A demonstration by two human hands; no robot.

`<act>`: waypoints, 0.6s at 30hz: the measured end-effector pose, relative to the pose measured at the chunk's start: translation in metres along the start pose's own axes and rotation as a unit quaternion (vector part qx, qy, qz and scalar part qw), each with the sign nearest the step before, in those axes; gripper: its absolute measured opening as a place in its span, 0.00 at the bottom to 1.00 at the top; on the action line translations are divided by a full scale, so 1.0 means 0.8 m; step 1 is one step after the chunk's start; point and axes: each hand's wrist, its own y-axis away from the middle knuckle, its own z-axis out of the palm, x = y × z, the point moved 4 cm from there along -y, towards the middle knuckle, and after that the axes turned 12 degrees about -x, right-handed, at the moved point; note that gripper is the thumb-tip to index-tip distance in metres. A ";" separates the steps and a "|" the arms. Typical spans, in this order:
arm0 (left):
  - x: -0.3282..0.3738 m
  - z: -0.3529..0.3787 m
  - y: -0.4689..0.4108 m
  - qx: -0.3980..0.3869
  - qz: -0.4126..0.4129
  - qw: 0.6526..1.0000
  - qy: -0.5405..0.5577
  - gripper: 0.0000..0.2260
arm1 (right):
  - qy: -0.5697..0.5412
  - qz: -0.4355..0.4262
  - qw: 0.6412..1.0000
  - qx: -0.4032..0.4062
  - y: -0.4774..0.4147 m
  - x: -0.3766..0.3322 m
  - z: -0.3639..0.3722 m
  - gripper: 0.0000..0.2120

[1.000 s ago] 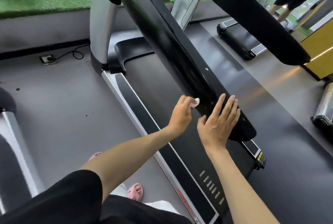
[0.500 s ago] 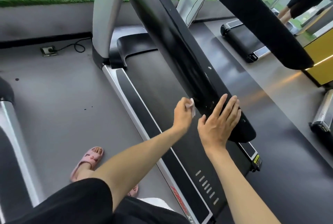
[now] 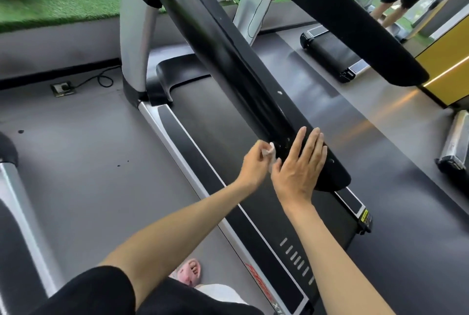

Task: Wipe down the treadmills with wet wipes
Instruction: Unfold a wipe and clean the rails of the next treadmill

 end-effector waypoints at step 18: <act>0.069 -0.046 -0.037 0.153 0.111 0.981 -0.042 0.04 | -0.089 0.117 0.989 -0.031 0.067 0.045 -0.013 0.42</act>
